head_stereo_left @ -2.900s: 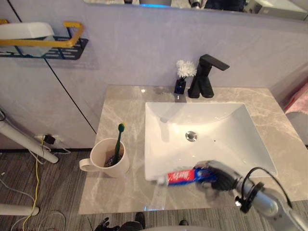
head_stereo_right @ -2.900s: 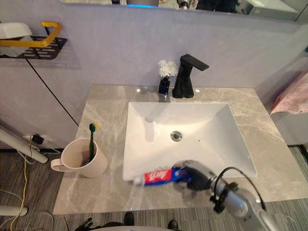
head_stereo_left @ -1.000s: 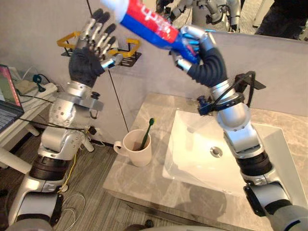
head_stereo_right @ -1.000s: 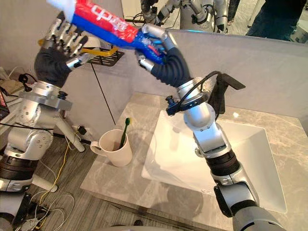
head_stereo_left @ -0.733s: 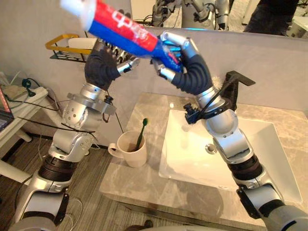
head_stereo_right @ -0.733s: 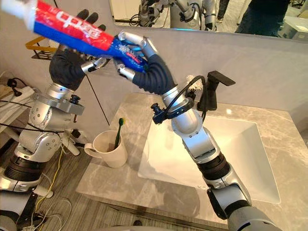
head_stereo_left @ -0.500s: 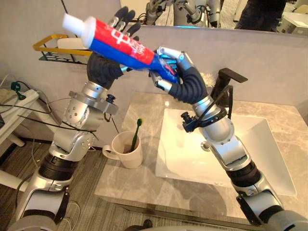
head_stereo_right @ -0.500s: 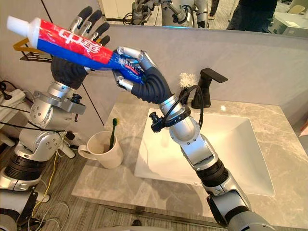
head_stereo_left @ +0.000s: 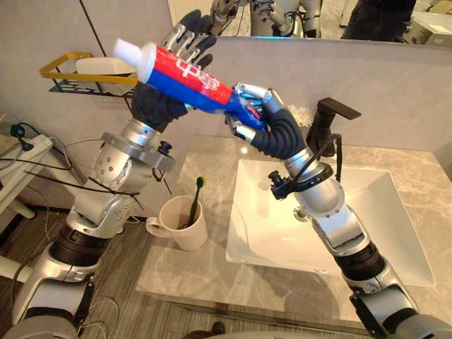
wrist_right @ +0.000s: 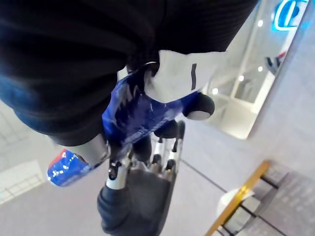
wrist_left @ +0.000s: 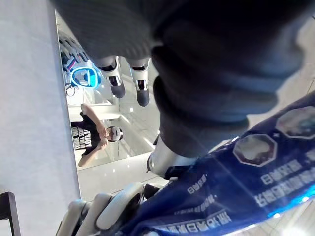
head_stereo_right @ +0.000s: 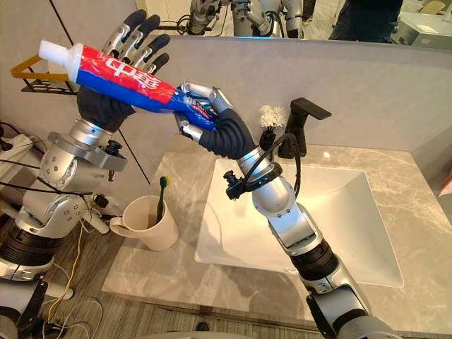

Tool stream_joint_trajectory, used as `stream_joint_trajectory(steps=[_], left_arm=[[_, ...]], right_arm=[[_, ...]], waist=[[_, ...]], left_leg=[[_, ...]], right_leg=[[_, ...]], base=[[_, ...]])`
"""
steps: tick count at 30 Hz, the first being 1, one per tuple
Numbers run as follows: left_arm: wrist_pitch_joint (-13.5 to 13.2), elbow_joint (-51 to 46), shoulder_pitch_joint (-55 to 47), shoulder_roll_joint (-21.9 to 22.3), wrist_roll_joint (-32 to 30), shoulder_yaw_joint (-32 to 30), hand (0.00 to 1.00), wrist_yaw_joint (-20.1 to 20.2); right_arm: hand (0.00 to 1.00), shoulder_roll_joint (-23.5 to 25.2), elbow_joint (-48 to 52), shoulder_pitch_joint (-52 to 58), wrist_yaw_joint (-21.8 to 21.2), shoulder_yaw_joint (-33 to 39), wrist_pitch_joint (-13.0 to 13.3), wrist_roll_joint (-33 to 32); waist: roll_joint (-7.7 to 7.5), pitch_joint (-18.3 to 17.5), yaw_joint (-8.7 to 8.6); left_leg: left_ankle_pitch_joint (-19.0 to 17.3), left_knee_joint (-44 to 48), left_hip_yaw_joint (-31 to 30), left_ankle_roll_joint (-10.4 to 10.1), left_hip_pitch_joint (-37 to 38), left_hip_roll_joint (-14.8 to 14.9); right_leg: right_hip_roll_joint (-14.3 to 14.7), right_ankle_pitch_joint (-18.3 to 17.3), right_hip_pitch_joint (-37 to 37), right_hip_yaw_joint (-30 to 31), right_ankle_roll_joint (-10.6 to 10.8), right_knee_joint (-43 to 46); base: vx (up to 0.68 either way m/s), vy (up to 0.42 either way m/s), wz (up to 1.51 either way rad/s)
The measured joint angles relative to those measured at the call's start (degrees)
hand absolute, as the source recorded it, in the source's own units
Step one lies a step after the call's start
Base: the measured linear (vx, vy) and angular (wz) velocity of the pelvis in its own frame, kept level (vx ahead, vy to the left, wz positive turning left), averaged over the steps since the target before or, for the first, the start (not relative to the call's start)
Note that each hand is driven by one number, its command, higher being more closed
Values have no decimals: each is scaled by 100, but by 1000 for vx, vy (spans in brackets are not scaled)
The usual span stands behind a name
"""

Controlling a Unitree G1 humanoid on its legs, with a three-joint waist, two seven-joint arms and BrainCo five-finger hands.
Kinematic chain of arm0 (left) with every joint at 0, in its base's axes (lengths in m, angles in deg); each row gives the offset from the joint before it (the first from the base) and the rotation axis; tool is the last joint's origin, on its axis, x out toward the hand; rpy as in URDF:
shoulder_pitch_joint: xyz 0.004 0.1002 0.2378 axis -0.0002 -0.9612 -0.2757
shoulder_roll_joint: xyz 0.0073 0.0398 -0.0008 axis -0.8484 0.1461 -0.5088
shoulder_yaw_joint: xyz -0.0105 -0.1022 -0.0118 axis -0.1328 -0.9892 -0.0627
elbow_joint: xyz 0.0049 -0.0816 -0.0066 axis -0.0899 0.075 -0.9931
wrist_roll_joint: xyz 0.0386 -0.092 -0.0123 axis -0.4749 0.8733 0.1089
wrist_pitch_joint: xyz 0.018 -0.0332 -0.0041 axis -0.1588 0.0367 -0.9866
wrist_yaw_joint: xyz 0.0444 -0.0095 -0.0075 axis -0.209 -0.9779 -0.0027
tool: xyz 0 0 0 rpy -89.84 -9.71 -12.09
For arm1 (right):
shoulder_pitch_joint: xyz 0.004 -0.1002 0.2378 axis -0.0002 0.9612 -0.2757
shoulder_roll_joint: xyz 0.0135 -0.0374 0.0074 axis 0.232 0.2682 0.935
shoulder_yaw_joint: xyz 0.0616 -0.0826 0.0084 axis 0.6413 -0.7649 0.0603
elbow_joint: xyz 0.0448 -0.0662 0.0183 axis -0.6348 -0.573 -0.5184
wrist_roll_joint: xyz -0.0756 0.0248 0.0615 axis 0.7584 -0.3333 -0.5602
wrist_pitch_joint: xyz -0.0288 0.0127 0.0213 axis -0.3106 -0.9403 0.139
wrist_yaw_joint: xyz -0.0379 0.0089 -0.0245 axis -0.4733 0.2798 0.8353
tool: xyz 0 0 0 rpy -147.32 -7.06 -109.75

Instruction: Organize washtable

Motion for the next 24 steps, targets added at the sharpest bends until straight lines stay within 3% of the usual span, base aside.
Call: stream_joint_trajectory(steps=[14,24], left_arm=[[104,-416,-763,0,0,-9,0,257],[202,-605,-787,51,1,-9,0,361]], right_arm=[[100,-135,290,-3,276,688,-7,-1],[100,-213,385,-2,269,743,-6,-1]], waist=[[37,-11,-25],[53,-16,-38]], left_leg=[[0,-8,1,0,8,-5],[1,-8,1,1,11,1]], right_leg=[[11,11,18,3,1,-27],[12,33,25,6,-4,-34]], base=[[0,0,0],[0,0,0]])
